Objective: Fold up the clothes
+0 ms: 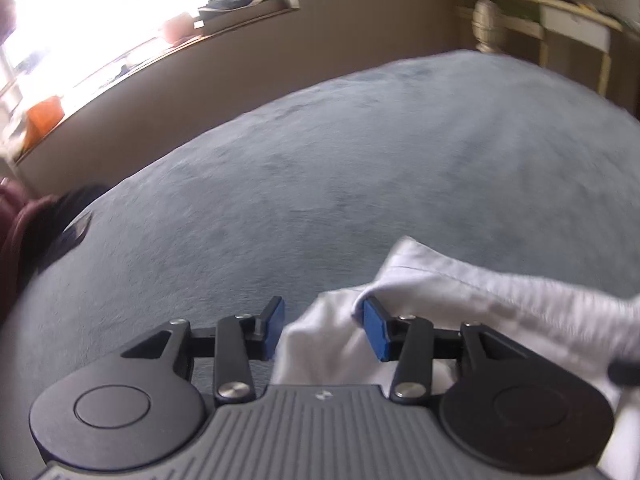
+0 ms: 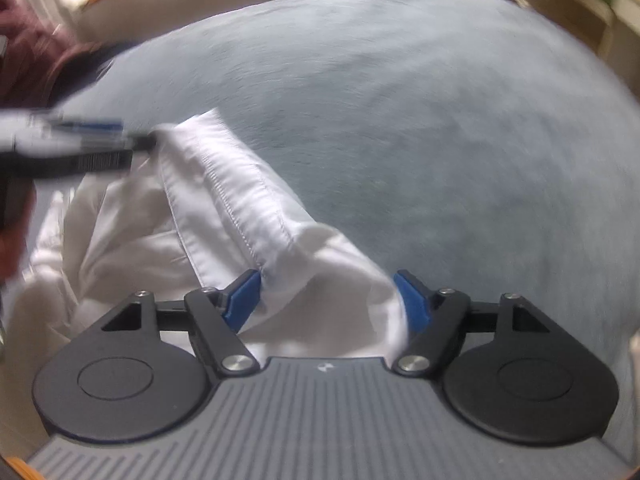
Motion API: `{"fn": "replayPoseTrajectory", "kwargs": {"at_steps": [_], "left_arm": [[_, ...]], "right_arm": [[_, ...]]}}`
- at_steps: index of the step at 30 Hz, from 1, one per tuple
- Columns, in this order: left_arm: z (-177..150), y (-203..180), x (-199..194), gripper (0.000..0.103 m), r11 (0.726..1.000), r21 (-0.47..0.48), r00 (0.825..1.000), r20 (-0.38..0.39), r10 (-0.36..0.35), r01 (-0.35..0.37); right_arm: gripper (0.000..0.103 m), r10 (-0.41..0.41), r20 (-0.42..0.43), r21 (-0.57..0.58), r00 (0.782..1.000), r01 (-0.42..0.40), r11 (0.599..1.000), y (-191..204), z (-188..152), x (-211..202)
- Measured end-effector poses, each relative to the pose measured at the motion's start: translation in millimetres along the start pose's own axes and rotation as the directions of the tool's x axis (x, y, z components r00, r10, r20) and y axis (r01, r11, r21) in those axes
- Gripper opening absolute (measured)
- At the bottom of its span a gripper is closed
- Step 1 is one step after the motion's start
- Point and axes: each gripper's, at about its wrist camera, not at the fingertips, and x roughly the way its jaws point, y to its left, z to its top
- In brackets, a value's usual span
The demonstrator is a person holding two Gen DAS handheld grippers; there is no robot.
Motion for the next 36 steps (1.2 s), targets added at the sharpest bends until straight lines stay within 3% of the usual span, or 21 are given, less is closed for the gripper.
{"fn": "replayPoseTrajectory", "kwargs": {"at_steps": [3,5,7,9,11,13,16,19,22,25,27,30,31,36], "left_arm": [[3.0,21.6,-18.5,0.045,0.993,-0.112,0.999,0.02,-0.038,0.04],[4.0,27.5,-31.2,0.045,0.986,-0.147,0.997,0.032,-0.071,0.075],[2.7,26.6,-40.8,0.047,0.985,-0.131,0.993,0.043,-0.107,0.112],[-2.1,18.8,-48.1,0.05,0.985,-0.079,0.988,0.04,-0.15,0.152],[-8.5,5.7,-50.2,0.05,0.984,0.0,0.984,0.025,-0.176,0.176],[-15.5,-11.2,-47.5,0.051,0.978,0.088,0.982,0.011,-0.191,0.189],[-23.2,-39.3,-43.5,0.051,0.963,0.195,0.982,-0.017,-0.188,0.188],[-26.9,-58.6,-37.9,0.052,0.952,0.248,0.984,-0.023,-0.179,0.179],[-27.3,-71.8,-30.1,0.053,0.944,0.285,0.986,-0.029,-0.163,0.164],[-28.5,-80.5,-17.7,0.053,0.94,0.319,0.993,-0.048,-0.112,0.122],[-27.4,-78.2,-6.9,0.049,0.947,0.311,0.996,-0.067,-0.064,0.082],[-17.3,-50.7,-0.1,0.017,0.985,0.154,0.993,-0.103,-0.062,0.077],[-14.1,-38.2,0.7,0.013,0.993,0.092,0.992,-0.112,-0.066,0.076],[-10.7,14.6,-8.2,0.008,0.992,-0.112,0.991,-0.119,-0.068,0.055]], "right_arm": [[0.072,-0.022,0.015,-0.094,1.0,0.023,0.995,14.6,7.1,7.3],[0.062,-0.032,0.016,-0.138,0.999,0.034,0.99,19.0,16.3,14.1],[0.018,-0.044,0.018,-0.181,0.999,0.046,0.982,23.4,25.6,21.1],[0.014,-0.075,0.049,-0.184,0.996,0.083,0.979,22.4,36.2,24.9],[0.014,-0.066,0.069,-0.07,0.995,0.071,0.995,5.8,48.7,29.0],[0.016,-0.013,0.064,0.139,0.998,0.004,0.99,-25.9,59.0,37.5],[0.018,0.02,0.076,0.394,0.997,-0.049,0.918,-71.0,60.7,50.3],[0.024,0.028,0.133,0.583,0.991,-0.101,0.806,-106.3,50.4,46.4],[0.034,0.03,0.215,0.659,0.976,-0.168,0.733,-120.3,35.7,22.2],[0.053,0.073,0.227,0.597,0.971,-0.199,0.777,-106.5,26.2,-1.5],[0.057,0.114,0.2,0.541,0.973,-0.207,0.815,-92.8,18.6,-12.7],[0.059,0.144,0.133,0.485,0.981,-0.191,0.853,-73.7,5.0,-20.8],[0.059,0.151,0.111,0.471,0.982,-0.185,0.862,-67.8,0.1,-22.0],[0.059,0.174,0.007,0.465,0.985,-0.158,0.871,-48.8,-19.5,-9.1]]}}
